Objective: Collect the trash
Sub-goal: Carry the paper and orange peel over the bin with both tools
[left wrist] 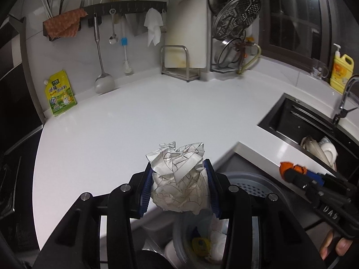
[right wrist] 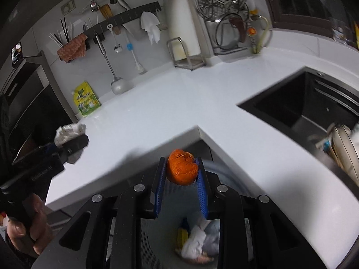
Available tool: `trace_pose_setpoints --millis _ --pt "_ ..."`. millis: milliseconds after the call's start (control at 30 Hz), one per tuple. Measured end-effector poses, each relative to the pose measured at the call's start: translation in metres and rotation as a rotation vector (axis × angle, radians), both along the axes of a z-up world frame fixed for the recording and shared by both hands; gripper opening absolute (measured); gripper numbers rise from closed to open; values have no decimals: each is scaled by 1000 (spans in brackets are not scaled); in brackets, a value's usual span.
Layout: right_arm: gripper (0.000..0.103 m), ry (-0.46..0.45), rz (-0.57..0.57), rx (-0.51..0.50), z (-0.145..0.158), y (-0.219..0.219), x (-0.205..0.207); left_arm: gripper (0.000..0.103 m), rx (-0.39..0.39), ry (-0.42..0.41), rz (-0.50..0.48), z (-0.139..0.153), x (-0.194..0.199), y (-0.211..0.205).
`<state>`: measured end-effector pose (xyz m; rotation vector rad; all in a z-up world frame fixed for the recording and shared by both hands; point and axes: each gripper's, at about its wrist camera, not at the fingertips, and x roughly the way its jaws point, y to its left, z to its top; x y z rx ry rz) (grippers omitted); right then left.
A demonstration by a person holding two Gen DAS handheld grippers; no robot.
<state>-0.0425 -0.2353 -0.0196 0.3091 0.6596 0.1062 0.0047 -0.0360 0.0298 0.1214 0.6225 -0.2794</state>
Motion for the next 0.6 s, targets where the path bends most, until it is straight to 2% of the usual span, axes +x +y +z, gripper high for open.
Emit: trace_pose_setpoints --millis 100,267,600 --pt "25 31 -17 -4 -12 -1 -31 42 8 -13 -8 -5 -29 -2" --pt "25 42 -34 -15 -22 -1 -63 42 4 31 -17 -25 -55 -6" --pt "25 56 -13 -37 -39 14 -71 42 30 72 -17 -55 -70 -11"
